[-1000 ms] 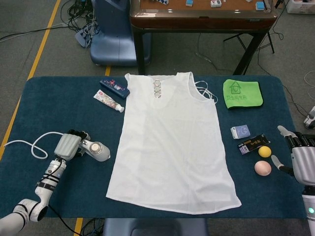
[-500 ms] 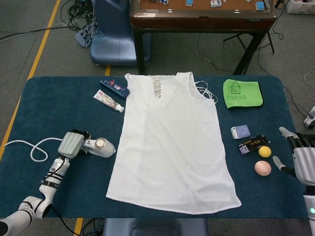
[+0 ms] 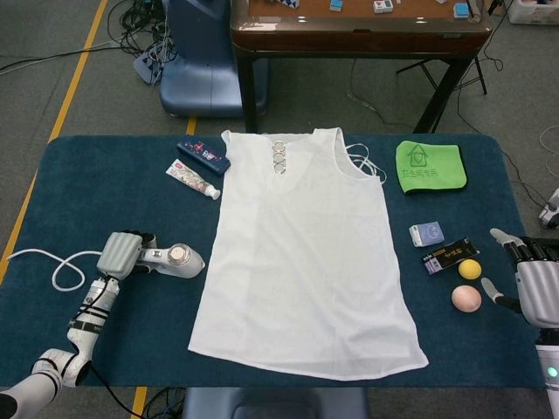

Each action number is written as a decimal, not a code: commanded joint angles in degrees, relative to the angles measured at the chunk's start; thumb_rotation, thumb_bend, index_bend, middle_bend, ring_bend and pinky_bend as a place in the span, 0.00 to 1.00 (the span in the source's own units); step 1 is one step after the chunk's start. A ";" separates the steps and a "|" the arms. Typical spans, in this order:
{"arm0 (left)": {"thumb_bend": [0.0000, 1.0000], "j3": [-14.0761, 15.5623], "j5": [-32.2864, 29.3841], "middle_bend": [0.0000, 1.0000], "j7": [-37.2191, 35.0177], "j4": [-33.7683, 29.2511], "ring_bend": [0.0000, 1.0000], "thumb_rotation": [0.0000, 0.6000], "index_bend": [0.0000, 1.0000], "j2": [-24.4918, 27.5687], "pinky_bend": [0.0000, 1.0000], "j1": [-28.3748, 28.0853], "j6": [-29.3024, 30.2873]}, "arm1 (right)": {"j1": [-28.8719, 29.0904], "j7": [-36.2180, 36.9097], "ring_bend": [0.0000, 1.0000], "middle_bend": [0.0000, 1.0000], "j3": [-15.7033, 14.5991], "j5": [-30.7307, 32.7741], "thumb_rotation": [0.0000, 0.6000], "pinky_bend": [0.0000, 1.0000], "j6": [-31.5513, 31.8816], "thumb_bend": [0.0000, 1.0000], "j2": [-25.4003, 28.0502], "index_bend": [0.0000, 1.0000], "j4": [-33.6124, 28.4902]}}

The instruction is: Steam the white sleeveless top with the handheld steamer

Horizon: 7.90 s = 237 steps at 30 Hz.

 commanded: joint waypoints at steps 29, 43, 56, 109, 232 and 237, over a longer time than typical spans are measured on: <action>0.19 -3.56 -4.72 0.87 -10.76 -10.87 0.74 1.00 0.84 7.42 0.73 -0.21 -4.40 | 3.44 -1.43 0.25 0.30 -1.71 -2.97 1.00 0.30 -6.05 0.25 1.61 0.19 -2.57; 0.19 -5.96 -5.48 0.87 -1.55 -30.94 0.74 1.00 0.84 11.86 0.73 -2.16 -3.72 | 11.08 1.38 0.25 0.29 -5.49 -13.30 1.00 0.30 -16.72 0.34 -0.34 0.19 -2.61; 0.19 -7.94 -7.58 0.87 8.07 -33.35 0.73 1.00 0.84 4.92 0.73 -7.91 -7.00 | 17.91 11.40 0.00 0.04 -10.98 -21.42 1.00 0.03 -25.29 0.71 -6.99 0.00 1.86; 0.19 -9.03 -7.68 0.86 6.97 -10.68 0.72 1.00 0.84 -15.74 0.73 -19.77 -13.33 | 23.47 12.41 0.00 0.07 -18.11 -17.46 0.94 0.01 -32.44 0.56 -21.47 0.00 14.06; 0.19 -4.42 -2.13 0.84 -10.29 7.60 0.70 1.00 0.83 -9.19 0.73 -13.10 -4.43 | 22.20 8.57 0.00 0.07 -19.25 -15.69 0.94 0.01 -29.49 0.56 -17.73 0.00 9.60; 0.19 -4.02 -1.98 0.84 -10.08 1.59 0.69 1.00 0.83 -4.80 0.73 -10.81 -1.91 | 21.72 9.87 0.00 0.07 -18.83 -17.36 0.94 0.01 -25.77 0.56 -15.40 0.00 7.68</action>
